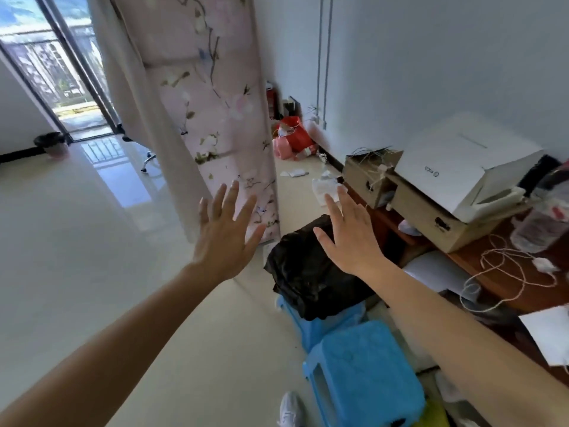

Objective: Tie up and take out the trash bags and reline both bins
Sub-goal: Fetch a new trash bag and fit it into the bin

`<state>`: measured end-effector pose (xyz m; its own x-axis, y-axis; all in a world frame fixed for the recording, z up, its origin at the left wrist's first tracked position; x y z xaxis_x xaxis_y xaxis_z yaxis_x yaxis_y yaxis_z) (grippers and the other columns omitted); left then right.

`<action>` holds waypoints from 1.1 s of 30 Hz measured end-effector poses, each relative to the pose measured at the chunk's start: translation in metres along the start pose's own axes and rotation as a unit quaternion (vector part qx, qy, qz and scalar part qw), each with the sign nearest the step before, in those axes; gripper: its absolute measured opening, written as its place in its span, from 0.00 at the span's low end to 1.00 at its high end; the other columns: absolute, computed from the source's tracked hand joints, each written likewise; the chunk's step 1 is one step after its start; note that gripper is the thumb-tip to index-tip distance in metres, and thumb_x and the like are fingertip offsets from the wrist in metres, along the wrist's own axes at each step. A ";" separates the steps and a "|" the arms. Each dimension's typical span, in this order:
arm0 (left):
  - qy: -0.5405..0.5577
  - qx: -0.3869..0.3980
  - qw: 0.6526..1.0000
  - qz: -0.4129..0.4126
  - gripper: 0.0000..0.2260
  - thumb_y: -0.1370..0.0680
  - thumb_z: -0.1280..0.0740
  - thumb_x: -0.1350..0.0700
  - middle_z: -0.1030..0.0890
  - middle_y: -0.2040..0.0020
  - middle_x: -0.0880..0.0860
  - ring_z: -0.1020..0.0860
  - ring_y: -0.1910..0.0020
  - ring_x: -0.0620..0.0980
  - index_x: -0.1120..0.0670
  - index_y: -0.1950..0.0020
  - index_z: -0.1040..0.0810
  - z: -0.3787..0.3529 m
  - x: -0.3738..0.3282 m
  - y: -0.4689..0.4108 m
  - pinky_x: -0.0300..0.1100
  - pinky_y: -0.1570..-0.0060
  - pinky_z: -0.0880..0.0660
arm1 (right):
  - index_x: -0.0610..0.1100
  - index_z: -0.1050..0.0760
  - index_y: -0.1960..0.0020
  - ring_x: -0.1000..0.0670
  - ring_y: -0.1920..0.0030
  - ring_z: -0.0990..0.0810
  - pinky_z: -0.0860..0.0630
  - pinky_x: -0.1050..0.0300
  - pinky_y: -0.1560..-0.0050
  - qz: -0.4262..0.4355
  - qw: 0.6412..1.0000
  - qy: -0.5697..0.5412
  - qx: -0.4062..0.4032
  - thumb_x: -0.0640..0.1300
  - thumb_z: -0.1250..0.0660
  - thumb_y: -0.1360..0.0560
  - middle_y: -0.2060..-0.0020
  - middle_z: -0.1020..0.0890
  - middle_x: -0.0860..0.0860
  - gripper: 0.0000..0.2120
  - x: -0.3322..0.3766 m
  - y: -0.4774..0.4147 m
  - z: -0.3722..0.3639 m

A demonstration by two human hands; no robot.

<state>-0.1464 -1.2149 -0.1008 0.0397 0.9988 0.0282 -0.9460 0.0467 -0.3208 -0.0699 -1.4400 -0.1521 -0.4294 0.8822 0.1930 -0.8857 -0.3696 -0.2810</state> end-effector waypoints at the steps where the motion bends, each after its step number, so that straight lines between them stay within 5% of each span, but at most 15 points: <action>1: 0.004 0.023 1.000 -0.016 0.30 0.19 0.55 0.36 0.52 0.19 0.57 0.56 0.21 0.58 0.48 0.21 0.45 -0.022 -0.001 -0.027 0.64 0.26 0.52 | 0.46 0.55 0.19 0.41 0.20 0.52 0.48 0.41 0.22 -0.022 1.000 0.006 0.009 0.62 0.47 0.19 0.20 0.56 0.42 0.36 -0.014 -0.019 -0.012; 13: 0.042 0.138 0.975 -0.166 0.30 0.19 0.56 0.37 0.56 0.19 0.56 0.57 0.21 0.58 0.48 0.20 0.50 -0.166 -0.015 -0.265 0.59 0.24 0.57 | 0.45 0.52 0.19 0.41 0.21 0.48 0.47 0.44 0.23 -0.208 0.973 0.037 0.093 0.60 0.50 0.18 0.20 0.52 0.41 0.33 -0.127 -0.133 -0.080; 19: 0.096 0.203 0.941 -0.253 0.27 0.18 0.49 0.42 0.47 0.20 0.60 0.49 0.22 0.62 0.54 0.21 0.41 -0.263 -0.043 -0.339 0.62 0.27 0.46 | 0.45 0.52 0.19 0.41 0.21 0.49 0.45 0.45 0.23 -0.360 0.924 0.010 0.130 0.55 0.47 0.16 0.20 0.52 0.43 0.31 -0.172 -0.137 -0.128; 28: 0.087 0.314 0.852 -0.409 0.25 0.17 0.45 0.49 0.53 0.19 0.57 0.53 0.21 0.58 0.54 0.21 0.45 -0.430 -0.075 -0.341 0.55 0.28 0.41 | 0.45 0.54 0.19 0.40 0.25 0.39 0.30 0.44 0.32 -0.475 0.841 -0.045 0.255 0.50 0.42 0.17 0.20 0.48 0.45 0.32 -0.193 -0.136 -0.278; 33: 0.068 0.371 0.815 -0.441 0.23 0.18 0.43 0.54 0.51 0.19 0.55 0.52 0.21 0.58 0.55 0.23 0.39 -0.554 -0.078 -0.289 0.57 0.29 0.37 | 0.44 0.50 0.20 0.41 0.22 0.46 0.40 0.45 0.25 -0.499 0.823 -0.016 0.269 0.50 0.43 0.17 0.21 0.44 0.43 0.30 -0.187 -0.110 -0.407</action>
<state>0.3018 -1.2982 -0.5346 0.7959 0.5768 -0.1843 -0.4628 0.7757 0.4291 0.1794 -1.4459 -0.5399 0.5637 0.8196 0.1029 -0.7463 0.4519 0.4888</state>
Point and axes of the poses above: each hand's wrist, its own y-axis away from the middle knuckle, its own z-axis out of the back of the hand, x = y × z, the point moved 7 cm from there along -y, towards the middle knuckle
